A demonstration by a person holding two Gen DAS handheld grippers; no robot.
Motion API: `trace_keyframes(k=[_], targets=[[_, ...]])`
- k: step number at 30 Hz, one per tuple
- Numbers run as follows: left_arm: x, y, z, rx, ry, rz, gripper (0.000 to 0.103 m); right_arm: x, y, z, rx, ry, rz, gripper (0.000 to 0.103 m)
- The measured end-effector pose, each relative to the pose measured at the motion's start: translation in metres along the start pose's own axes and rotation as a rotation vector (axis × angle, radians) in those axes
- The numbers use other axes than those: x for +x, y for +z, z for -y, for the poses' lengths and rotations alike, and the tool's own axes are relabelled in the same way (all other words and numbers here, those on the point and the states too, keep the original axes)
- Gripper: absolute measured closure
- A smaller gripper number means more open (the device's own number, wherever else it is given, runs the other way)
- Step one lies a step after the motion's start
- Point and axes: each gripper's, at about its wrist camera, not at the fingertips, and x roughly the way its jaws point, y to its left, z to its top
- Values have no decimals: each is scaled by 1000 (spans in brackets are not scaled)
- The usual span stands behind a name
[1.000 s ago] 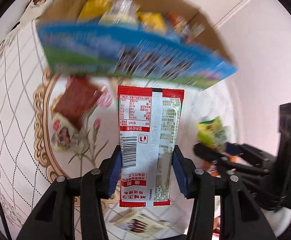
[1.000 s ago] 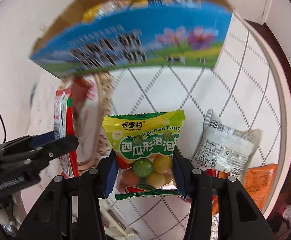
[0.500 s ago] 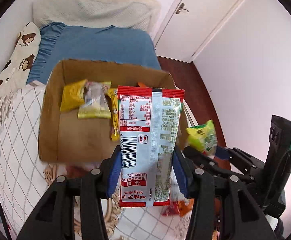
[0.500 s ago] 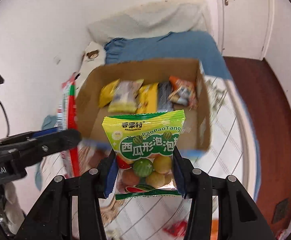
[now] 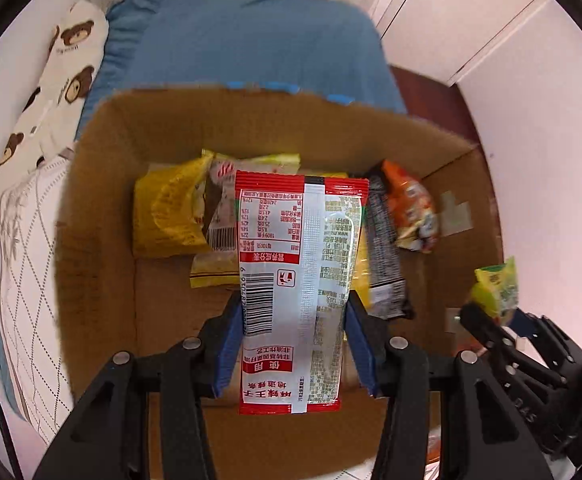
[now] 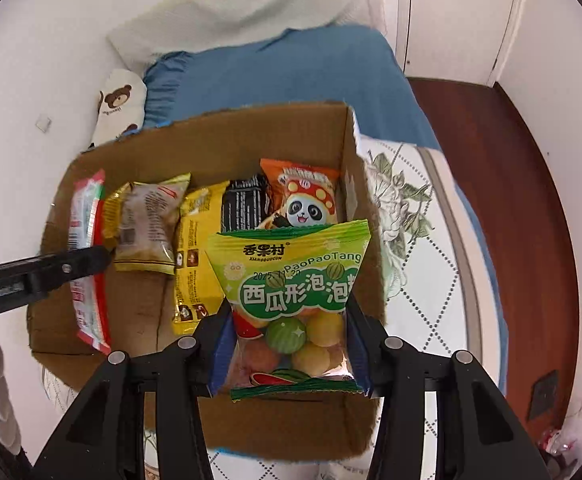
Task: Organize snacks
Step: 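Carry both packets into the cardboard box and open both tools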
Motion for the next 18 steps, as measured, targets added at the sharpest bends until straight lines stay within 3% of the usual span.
trace_keyframes(k=[5, 7, 8, 9, 11, 14, 16, 18], targets=[[25, 6, -8, -9, 4, -55, 54, 26, 3, 4, 29, -30, -41, 51], [33, 7, -11, -4, 10, -89, 49, 36, 5, 7, 54, -19, -67, 48], [35, 8, -11, -3, 14, -92, 39, 39, 5, 7, 60, -18, -77, 46], [35, 8, -13, -4, 18, -85, 28, 40, 6, 6, 62, -13, -77, 41], [33, 10, -12, -1, 19, -78, 16, 43, 6, 0, 55, -11, -85, 25], [26, 9, -9, 27, 59, -55, 16, 44, 5, -14, 21, -40, -86, 10], [20, 9, -8, 38, 63, -28, 14, 44, 4, -23, -5, -68, -89, 7], [13, 8, -11, 34, 55, -13, 6, 42, 2, -29, -23, -89, -85, 7]])
